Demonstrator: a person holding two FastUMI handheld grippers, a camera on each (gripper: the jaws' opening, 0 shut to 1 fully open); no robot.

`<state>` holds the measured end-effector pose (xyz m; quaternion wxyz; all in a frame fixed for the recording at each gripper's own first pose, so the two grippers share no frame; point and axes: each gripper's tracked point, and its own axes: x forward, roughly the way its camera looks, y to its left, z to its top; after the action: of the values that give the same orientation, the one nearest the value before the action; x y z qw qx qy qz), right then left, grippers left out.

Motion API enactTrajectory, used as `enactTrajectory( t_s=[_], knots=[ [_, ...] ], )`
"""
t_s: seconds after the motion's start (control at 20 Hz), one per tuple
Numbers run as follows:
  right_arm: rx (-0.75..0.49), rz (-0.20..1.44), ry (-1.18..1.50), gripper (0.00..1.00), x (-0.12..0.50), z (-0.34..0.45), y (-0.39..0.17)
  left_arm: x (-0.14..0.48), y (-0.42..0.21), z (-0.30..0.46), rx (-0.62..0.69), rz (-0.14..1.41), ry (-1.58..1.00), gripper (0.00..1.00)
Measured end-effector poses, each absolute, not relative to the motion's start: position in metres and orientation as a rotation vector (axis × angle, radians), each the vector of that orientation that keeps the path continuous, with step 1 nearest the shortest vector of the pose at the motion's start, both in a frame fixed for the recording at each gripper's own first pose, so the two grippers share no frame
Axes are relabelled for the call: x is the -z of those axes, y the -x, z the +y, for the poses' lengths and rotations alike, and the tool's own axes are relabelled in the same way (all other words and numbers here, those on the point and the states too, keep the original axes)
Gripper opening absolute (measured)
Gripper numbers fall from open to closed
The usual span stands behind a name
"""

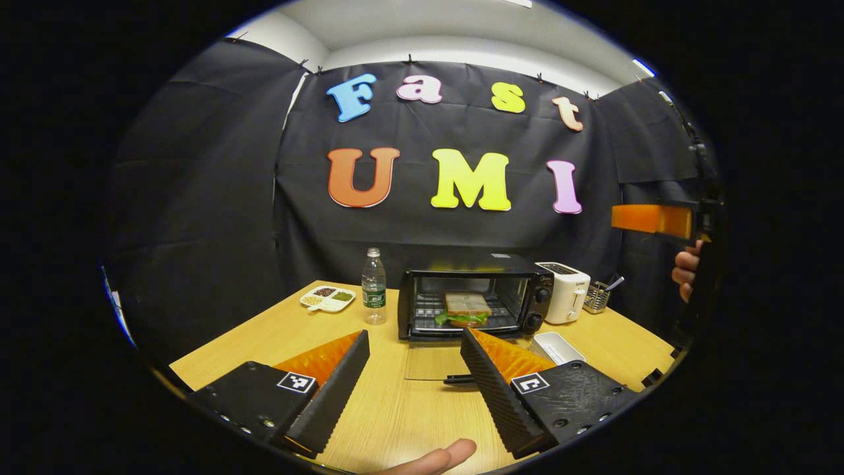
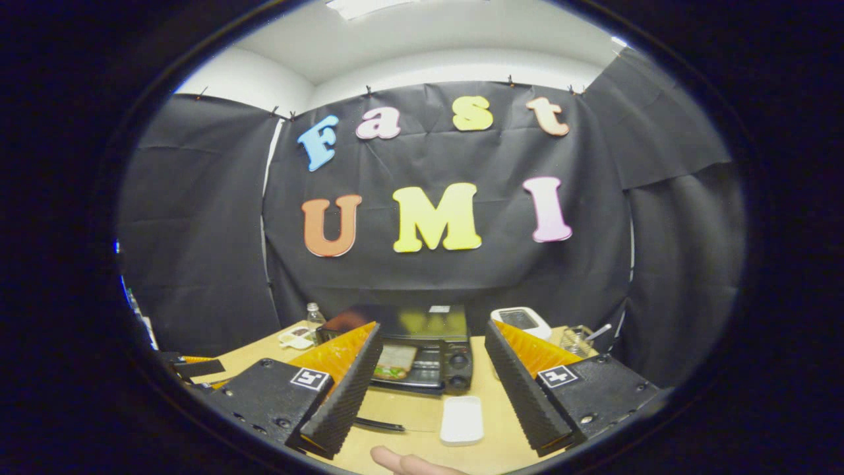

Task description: Open the electric oven with the left hand, put the food in, and close the electric oven.

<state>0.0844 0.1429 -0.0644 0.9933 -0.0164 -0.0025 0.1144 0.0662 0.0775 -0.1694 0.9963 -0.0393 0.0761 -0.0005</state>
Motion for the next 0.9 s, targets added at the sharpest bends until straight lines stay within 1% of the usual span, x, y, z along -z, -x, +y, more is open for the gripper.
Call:
enactTrajectory(
  t_s=[0.2,0.25,0.5,0.65,0.8,0.9],
  knots=[
    [-0.187,-0.068,0.029,0.99,0.052,0.101,-0.042,0.194,-0.088,0.043,0.044,0.213,0.086,0.92],
    [-0.180,-0.071,0.035,0.88,0.051,0.092,-0.036,0.203,-0.092,0.033,0.058,0.236,0.092,0.92],
    [-0.127,-0.085,0.069,0.88,0.047,0.055,-0.018,0.247,-0.115,-0.011,0.113,0.344,0.114,0.93],
    [-0.091,-0.091,0.083,0.88,0.048,0.032,-0.020,0.284,-0.120,-0.034,0.135,0.443,0.098,0.92],
    [-0.085,-0.084,0.063,0.88,0.051,0.018,-0.023,0.320,-0.120,-0.049,0.147,0.544,0.061,0.92],
    [-0.103,-0.079,0.048,0.88,0.055,0.016,-0.029,0.338,-0.121,-0.051,0.141,0.601,0.054,0.93]
  ],
)
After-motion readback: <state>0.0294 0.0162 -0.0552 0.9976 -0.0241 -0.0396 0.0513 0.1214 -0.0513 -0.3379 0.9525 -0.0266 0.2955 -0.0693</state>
